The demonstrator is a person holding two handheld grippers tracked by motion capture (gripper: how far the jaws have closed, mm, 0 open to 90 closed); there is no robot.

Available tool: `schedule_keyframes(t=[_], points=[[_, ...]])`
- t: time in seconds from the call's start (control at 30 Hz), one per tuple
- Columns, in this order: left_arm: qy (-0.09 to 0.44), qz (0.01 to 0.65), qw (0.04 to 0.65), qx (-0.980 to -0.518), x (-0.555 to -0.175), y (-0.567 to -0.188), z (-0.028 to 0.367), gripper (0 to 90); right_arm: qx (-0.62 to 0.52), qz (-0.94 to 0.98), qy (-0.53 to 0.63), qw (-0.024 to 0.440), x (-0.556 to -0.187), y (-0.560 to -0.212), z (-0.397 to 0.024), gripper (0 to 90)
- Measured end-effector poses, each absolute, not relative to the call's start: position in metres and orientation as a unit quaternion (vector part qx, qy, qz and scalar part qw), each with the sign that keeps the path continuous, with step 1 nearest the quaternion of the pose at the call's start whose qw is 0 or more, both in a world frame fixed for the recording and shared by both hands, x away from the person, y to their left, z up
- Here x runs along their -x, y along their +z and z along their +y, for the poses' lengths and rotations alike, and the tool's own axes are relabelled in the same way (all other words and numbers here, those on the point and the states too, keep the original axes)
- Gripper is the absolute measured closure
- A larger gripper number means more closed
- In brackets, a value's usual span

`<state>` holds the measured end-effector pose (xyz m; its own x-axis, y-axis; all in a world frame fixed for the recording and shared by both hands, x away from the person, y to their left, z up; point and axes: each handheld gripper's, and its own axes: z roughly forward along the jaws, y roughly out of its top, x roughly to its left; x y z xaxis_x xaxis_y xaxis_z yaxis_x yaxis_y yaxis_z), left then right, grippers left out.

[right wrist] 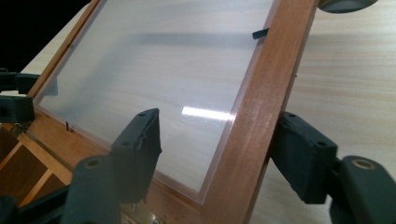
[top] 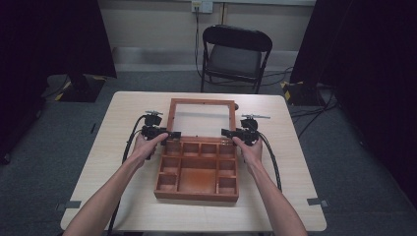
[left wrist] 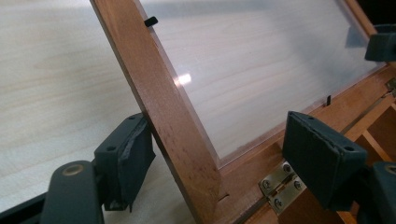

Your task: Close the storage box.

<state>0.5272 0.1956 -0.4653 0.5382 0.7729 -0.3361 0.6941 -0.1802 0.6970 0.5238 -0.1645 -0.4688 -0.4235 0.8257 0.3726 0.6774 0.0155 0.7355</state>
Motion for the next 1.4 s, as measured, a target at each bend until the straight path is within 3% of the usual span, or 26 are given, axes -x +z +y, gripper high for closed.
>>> schedule_keyframes(t=[0.13,0.33,1.4], points=[[0.056,0.475,0.424,-0.769,-0.526,-0.463,0.195,25.0,-0.531,0.704,0.464,0.083,-0.523,-0.466,-0.165,35.9],[0.063,0.470,0.444,-0.760,-0.525,-0.460,0.200,33.0,-0.526,0.702,0.474,0.082,-0.519,-0.460,-0.167,36.5],[0.098,0.425,0.480,-0.761,-0.497,-0.426,0.212,45.7,-0.496,0.702,0.499,0.109,-0.492,-0.417,-0.168,46.7]])
